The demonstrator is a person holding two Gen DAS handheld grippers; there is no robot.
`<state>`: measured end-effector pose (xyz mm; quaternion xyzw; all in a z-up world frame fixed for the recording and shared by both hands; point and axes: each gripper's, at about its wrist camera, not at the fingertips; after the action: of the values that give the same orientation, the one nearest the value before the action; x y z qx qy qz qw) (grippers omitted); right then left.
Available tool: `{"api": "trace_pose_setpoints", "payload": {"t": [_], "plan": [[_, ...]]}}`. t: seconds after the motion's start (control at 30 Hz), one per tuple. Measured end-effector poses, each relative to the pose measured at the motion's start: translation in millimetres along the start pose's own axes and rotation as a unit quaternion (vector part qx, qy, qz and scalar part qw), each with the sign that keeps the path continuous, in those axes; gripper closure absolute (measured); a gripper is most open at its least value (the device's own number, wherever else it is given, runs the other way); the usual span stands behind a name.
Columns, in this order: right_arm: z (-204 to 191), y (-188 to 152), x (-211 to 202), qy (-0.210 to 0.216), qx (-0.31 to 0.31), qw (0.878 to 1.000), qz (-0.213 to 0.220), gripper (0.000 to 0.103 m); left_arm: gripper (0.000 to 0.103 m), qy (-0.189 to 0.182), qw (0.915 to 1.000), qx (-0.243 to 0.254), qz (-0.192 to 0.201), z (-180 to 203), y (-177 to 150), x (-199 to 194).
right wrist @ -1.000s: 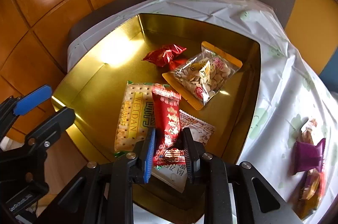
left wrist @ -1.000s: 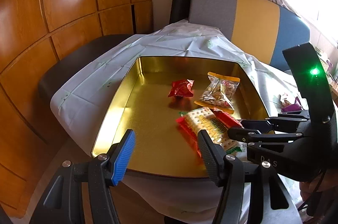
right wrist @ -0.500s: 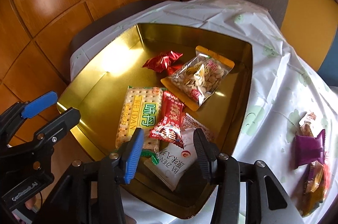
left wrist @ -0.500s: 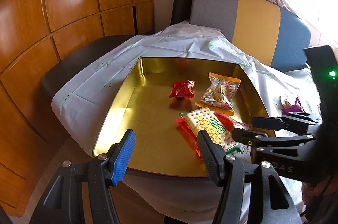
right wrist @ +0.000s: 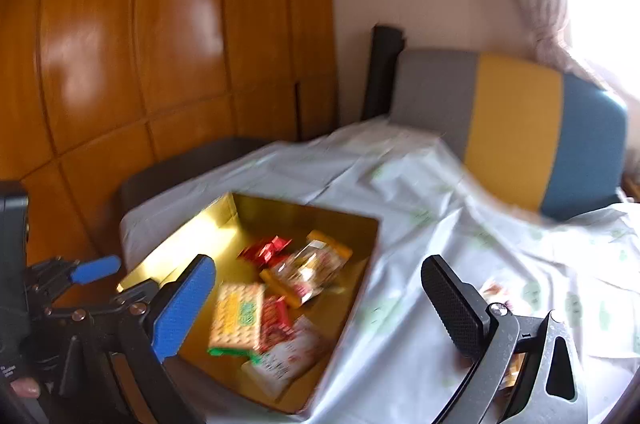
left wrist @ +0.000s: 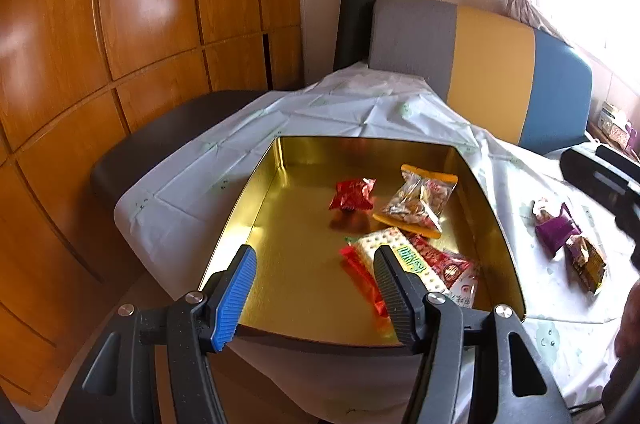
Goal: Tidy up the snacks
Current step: 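Withdraw the right tool from the tray toward the remaining snacks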
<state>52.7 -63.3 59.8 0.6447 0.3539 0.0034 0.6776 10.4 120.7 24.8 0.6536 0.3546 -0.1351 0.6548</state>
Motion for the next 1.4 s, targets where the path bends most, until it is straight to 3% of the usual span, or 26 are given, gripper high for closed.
{"api": "trace_pose_setpoints", "payload": {"t": [0.17, 0.7, 1.1, 1.4], "plan": [[21.2, 5.3, -10.7, 0.006, 0.030, 0.999, -0.018, 0.000, 0.041, 0.013, 0.9997, 0.013, 0.015, 7.3, 0.7, -8.4], [96.8, 4.7, -68.8, -0.109, 0.074, 0.991, 0.028, 0.000, 0.041, 0.038, 0.9979, 0.046, 0.028, 27.6, -5.6, -19.1], [171.7, -1.4, -102.8, -0.179, 0.111, 0.978, 0.005, 0.000, 0.041, 0.021, 0.9964, 0.077, 0.026, 46.0, -9.8, -22.3], [253.7, -26.3, -114.1, -0.232, 0.163, 0.958, -0.041, 0.000, 0.041, -0.001, 0.9955, 0.094, 0.011, 60.0, -8.7, -19.7]]}}
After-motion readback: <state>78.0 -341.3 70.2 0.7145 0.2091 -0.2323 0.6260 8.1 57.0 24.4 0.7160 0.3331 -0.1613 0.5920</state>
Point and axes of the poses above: each gripper's, at about its wrist camera, not at the fingertips, and x roughly the way its jaws point, z to its right, y to its top, and after that the axes turned 7 degrees about y, right-handed
